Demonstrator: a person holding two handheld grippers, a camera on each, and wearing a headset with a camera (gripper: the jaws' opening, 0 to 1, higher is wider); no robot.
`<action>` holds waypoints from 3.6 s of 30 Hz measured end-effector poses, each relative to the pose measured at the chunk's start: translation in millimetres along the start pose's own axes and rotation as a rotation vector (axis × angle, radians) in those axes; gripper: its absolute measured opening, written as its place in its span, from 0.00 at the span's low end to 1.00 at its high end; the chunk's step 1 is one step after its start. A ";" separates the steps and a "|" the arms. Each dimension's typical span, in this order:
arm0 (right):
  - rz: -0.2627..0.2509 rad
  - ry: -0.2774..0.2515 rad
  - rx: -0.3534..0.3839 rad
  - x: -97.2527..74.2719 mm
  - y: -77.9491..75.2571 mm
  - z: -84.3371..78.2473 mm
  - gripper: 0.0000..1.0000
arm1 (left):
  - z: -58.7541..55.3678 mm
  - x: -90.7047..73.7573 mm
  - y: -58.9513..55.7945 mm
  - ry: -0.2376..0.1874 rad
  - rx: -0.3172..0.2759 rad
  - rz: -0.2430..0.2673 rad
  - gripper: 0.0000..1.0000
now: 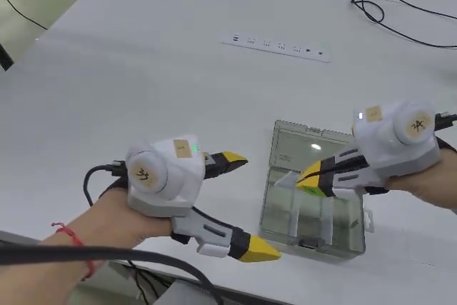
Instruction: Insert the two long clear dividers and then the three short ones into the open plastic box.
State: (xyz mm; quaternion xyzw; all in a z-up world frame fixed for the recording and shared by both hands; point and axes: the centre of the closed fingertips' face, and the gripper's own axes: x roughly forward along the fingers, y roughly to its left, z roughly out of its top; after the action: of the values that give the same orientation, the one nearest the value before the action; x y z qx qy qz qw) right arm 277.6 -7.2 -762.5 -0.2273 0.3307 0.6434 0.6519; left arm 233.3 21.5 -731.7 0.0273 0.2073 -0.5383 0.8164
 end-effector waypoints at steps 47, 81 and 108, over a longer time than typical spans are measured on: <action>0.022 0.182 -0.117 47.1 1.6 -26.0 0.02 | -4.3 5.1 2.1 0.001 -0.024 -0.015 0.93; 0.011 0.284 -0.136 52.9 1.0 -32.4 0.02 | -0.8 8.2 2.3 0.003 -0.010 -0.021 0.93; -0.024 0.130 -0.053 16.6 7.6 -8.6 0.25 | -1.4 3.0 2.3 0.017 -0.005 -0.006 0.96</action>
State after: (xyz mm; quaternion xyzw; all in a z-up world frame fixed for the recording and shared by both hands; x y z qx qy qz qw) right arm 268.1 -1.4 -779.3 -0.2897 0.3524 0.6279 0.6306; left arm 235.9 20.2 -734.5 0.0293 0.2154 -0.5399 0.8132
